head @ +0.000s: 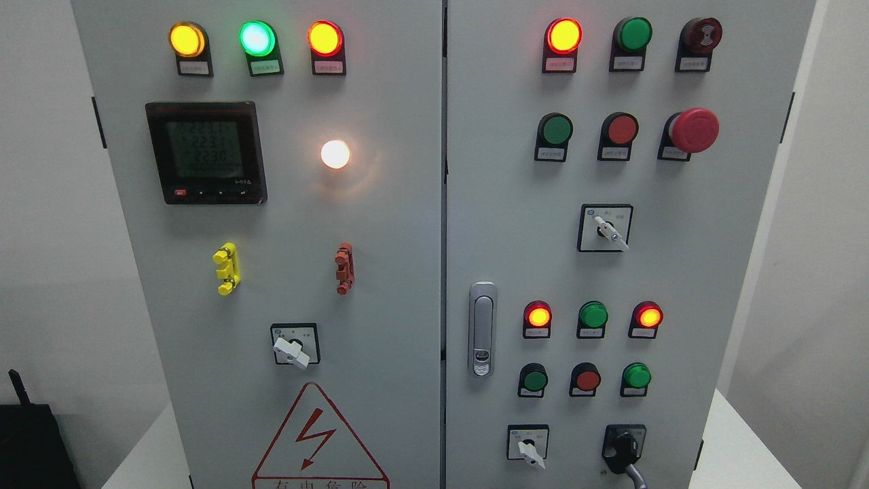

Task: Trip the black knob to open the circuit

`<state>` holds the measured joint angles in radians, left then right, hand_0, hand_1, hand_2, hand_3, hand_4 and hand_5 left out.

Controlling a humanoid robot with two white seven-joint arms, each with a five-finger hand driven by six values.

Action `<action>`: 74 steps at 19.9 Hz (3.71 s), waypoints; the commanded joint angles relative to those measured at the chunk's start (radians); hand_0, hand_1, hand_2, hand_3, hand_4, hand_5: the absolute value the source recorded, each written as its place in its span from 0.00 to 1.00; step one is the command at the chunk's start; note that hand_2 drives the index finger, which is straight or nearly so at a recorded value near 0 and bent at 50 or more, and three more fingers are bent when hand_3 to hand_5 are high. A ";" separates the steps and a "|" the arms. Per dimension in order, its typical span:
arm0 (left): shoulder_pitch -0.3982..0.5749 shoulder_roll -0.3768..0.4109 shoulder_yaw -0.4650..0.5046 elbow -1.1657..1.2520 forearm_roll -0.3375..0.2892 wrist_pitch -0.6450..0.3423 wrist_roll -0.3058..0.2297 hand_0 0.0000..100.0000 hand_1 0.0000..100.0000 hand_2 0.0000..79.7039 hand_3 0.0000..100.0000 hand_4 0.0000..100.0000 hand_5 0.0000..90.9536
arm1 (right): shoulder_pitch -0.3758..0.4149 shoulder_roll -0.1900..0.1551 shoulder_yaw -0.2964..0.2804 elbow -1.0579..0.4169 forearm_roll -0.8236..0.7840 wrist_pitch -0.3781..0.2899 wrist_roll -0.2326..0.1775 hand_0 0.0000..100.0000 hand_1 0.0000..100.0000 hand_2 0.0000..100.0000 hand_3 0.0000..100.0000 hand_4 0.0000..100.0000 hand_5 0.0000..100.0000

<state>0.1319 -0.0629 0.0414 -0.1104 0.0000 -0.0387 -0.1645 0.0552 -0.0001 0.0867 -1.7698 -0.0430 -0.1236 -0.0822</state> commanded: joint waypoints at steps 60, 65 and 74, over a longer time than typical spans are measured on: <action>0.000 0.000 0.000 0.000 -0.023 0.000 0.000 0.12 0.39 0.00 0.00 0.00 0.00 | 0.008 0.020 -0.015 0.007 -0.006 -0.014 0.016 0.00 0.04 0.00 1.00 1.00 1.00; 0.000 0.000 0.000 0.000 -0.023 0.000 0.000 0.12 0.39 0.00 0.00 0.00 0.00 | 0.008 0.022 -0.016 0.007 -0.006 -0.013 0.016 0.00 0.05 0.00 1.00 1.00 1.00; 0.000 0.000 0.000 0.000 -0.023 -0.001 0.000 0.12 0.39 0.00 0.00 0.00 0.00 | 0.008 0.017 -0.027 0.010 -0.009 -0.013 0.016 0.00 0.05 0.00 1.00 1.00 1.00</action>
<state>0.1319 -0.0629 0.0414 -0.1104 0.0000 -0.0396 -0.1645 0.0628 0.0001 0.0704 -1.7631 -0.0508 -0.1394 -0.0626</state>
